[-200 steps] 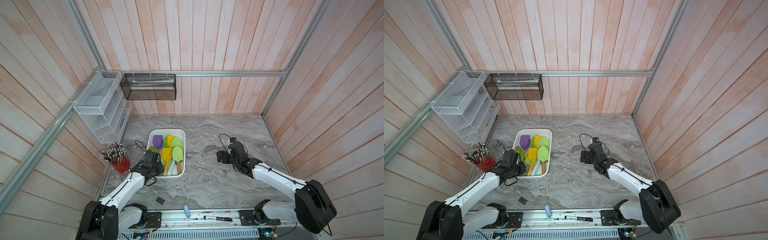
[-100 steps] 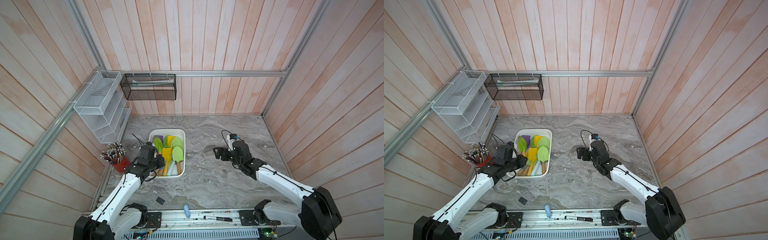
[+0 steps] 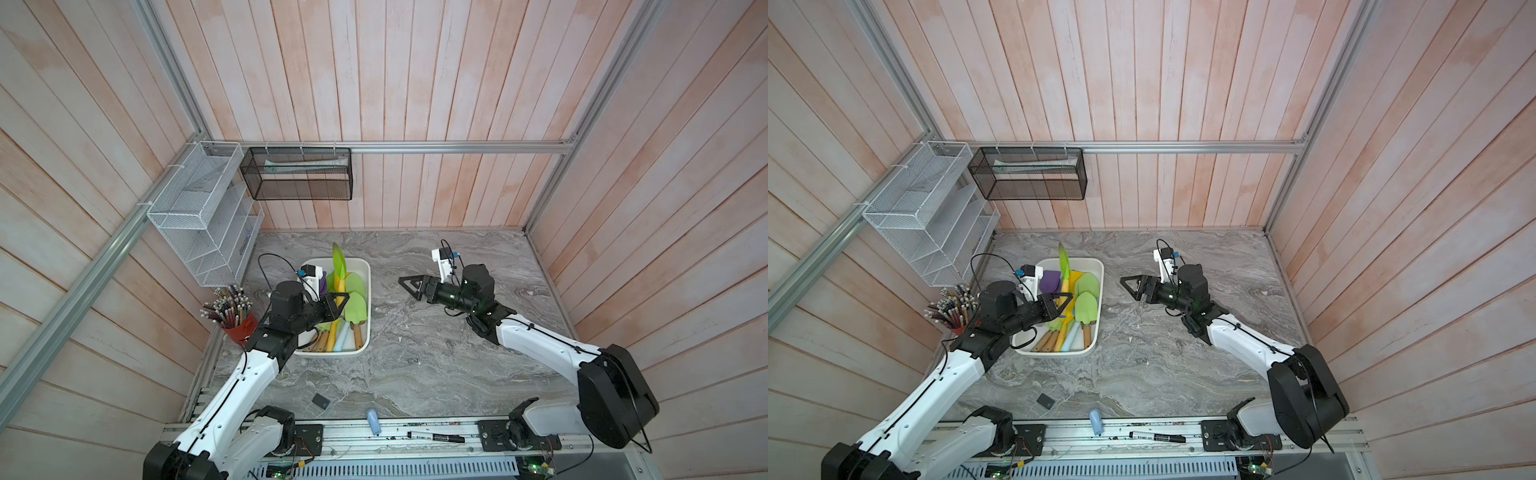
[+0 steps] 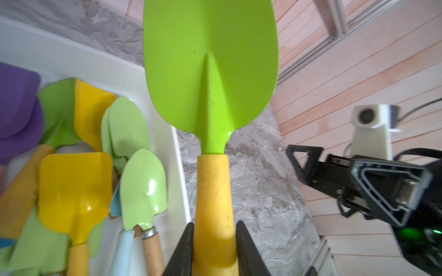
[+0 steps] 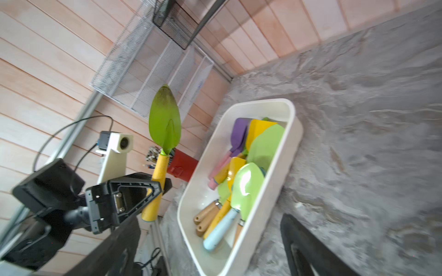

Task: Take the shovel out of the storage box
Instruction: Pick up the shovel from the storage box.

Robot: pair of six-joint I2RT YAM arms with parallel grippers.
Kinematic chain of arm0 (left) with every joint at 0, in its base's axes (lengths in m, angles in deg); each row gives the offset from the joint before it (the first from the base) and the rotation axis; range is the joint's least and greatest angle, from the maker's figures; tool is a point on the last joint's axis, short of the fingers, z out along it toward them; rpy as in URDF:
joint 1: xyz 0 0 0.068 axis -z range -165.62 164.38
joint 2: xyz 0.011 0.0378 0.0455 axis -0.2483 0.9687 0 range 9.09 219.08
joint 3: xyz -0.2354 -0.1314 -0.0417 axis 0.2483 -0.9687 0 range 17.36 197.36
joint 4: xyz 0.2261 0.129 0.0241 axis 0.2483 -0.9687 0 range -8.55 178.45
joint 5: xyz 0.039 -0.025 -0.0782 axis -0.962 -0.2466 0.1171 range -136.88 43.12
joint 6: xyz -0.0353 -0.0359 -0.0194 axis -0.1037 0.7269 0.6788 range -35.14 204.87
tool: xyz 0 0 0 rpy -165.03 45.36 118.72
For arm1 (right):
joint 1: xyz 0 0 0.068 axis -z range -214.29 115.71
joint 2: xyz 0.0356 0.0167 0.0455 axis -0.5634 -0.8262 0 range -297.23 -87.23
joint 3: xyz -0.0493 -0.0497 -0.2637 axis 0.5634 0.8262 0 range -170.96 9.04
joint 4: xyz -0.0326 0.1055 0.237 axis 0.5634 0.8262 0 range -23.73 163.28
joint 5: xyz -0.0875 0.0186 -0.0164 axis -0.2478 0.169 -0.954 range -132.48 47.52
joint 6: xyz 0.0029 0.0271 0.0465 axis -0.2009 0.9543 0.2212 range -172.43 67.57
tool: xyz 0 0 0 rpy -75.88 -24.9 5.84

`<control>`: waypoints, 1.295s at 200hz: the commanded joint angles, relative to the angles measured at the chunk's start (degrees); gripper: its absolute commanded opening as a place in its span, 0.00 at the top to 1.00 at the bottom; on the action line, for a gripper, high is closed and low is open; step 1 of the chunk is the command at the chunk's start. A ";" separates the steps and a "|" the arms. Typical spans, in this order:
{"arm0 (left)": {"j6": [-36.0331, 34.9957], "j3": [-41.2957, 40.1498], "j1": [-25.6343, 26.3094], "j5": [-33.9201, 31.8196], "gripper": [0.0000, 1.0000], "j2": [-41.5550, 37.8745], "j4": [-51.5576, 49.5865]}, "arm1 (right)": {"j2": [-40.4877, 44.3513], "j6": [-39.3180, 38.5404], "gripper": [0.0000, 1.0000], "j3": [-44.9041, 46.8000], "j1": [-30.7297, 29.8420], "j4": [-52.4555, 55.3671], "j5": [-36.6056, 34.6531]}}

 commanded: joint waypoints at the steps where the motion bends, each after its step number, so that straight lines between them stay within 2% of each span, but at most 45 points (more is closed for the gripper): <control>1: 4.47 -1.37 -0.48 8.91 0.86 -0.55 10.57 | -3.93 9.09 0.09 -1.84 -1.15 -15.23 9.72; 51: 12.30 -3.12 -0.54 15.99 0.86 0.85 20.80 | -9.82 14.93 0.12 -5.42 -4.00 -25.81 13.54; 87: 17.58 -4.77 -0.37 19.21 0.86 1.23 27.48 | -15.37 19.23 0.20 -9.99 -5.35 -31.30 15.46; 137: 20.86 -6.75 0.42 20.06 0.86 0.41 32.05 | -21.74 23.35 0.25 -14.97 -7.26 -35.56 16.05; 189: 21.92 -7.47 0.86 19.98 0.86 0.49 33.98 | -24.03 24.27 0.34 -18.07 -9.93 -36.34 15.96; 229: 22.99 -8.43 1.11 19.51 0.86 1.32 36.29 | -24.84 25.63 0.44 -18.41 -10.57 -37.88 15.59; 259: 23.37 -8.79 1.64 19.28 0.86 1.78 37.58 | -25.67 26.57 0.57 -19.31 -10.72 -38.82 15.32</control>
